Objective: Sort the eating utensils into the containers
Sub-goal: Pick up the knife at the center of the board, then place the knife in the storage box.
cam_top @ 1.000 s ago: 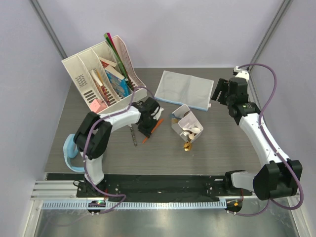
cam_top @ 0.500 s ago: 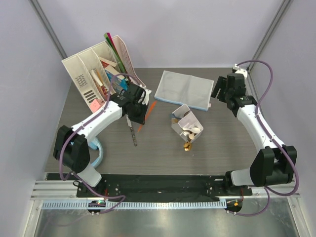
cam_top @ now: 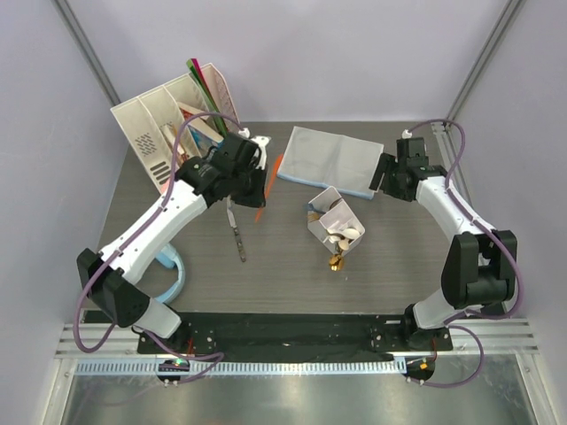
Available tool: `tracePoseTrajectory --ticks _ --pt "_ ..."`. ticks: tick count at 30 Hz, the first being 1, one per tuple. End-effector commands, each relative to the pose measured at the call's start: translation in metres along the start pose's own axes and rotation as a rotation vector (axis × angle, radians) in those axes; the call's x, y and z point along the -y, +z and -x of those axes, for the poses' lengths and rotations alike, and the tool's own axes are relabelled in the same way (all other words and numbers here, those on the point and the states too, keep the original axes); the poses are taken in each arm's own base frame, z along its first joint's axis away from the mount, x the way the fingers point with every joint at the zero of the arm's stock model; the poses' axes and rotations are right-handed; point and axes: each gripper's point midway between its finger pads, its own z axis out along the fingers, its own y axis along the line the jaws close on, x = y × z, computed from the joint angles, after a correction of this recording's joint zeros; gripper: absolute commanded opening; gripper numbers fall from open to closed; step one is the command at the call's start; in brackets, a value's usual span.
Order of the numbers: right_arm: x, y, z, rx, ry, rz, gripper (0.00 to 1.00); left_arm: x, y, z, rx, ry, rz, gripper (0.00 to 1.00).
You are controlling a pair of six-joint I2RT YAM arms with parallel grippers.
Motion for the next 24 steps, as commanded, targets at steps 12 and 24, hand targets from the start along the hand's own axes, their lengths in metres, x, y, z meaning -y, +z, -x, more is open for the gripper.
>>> tracePoseTrajectory --ticks 12,24 --pt "-0.014 0.01 -0.054 -0.18 0.028 0.112 0.7 0.062 -0.076 -0.047 -0.306 0.025 -0.085 0.0" --pt "-0.037 0.01 -0.086 -0.276 0.033 0.178 0.69 0.122 -0.072 -0.049 -0.586 -0.108 -0.314 0.0"
